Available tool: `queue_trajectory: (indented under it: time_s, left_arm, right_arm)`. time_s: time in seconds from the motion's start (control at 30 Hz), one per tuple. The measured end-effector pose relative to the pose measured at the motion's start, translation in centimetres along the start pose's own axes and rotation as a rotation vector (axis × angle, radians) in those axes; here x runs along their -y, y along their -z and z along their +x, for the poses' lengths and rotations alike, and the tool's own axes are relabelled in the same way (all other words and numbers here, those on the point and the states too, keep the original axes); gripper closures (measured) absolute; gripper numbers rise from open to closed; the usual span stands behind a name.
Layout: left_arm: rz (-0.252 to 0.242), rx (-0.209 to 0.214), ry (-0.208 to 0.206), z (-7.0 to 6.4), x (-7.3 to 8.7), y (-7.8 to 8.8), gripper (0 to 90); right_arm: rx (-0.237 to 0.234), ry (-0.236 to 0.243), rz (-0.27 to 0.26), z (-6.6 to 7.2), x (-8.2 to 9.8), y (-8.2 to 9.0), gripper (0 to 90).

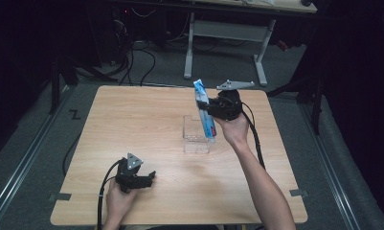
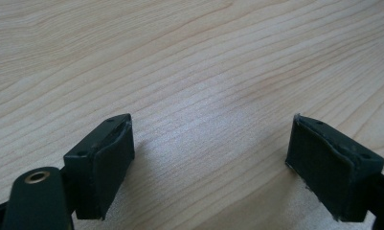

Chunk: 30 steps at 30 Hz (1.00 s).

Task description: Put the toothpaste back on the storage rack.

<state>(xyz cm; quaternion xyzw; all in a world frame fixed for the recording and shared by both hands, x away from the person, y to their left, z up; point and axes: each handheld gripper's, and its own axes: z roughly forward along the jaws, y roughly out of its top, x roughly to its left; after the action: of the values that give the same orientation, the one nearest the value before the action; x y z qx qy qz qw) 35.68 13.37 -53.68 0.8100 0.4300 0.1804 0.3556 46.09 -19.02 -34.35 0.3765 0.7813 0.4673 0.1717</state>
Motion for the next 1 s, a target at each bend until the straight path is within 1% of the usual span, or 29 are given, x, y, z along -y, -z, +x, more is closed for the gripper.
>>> queue_trajectory:
  time_s: [0.13, 0.2, 0.23, 0.33, 0.47, 0.63, 0.77, 0.9, 1.0]
  left_arm:
    - [0.000, 0.000, 0.001, 0.0, 0.0, 0.0, 16.8]
    - [-0.001, 0.000, 0.001, 0.0, 0.0, 0.0, 16.8]
    - [-0.001, 0.000, 0.002, 0.0, 0.0, 0.0, 16.8]
    - [0.000, 0.000, 0.001, 0.0, 0.0, 0.0, 16.8]
    - [0.000, 0.000, 0.001, 0.0, 0.0, 0.0, 16.8]
    - [-0.002, 0.000, 0.003, 0.0, 0.0, 0.0, 16.8]
    - [-0.003, 0.000, 0.004, 0.0, 0.0, 0.0, 16.8]
    - [-0.003, -0.001, 0.005, 0.0, 0.0, 0.0, 16.9]
    - [-0.003, -0.001, 0.005, 0.0, 0.0, 0.0, 17.0]
  right_arm:
    - [0.011, 0.003, 0.006, 0.0, -0.1, -0.4, 71.8]
    - [0.023, -0.003, 0.007, -0.2, -0.2, -0.7, 71.8]
    - [0.028, -0.014, 0.004, -0.4, -0.3, -0.9, 71.8]
    - [0.030, -0.024, 0.002, -0.4, -0.4, -1.4, 71.8]
    - [0.041, -0.018, 0.005, -0.3, -0.6, -2.1, 71.7]
    - [0.067, 0.009, 0.022, -0.2, -0.5, -2.9, 71.5]
    - [0.082, 0.014, 0.028, -0.5, -0.4, -3.2, 71.4]
    - [0.093, 0.025, 0.035, -0.7, 0.0, -3.5, 71.3]
    - [0.095, 0.030, 0.030, -0.8, 0.6, -3.6, 71.2]
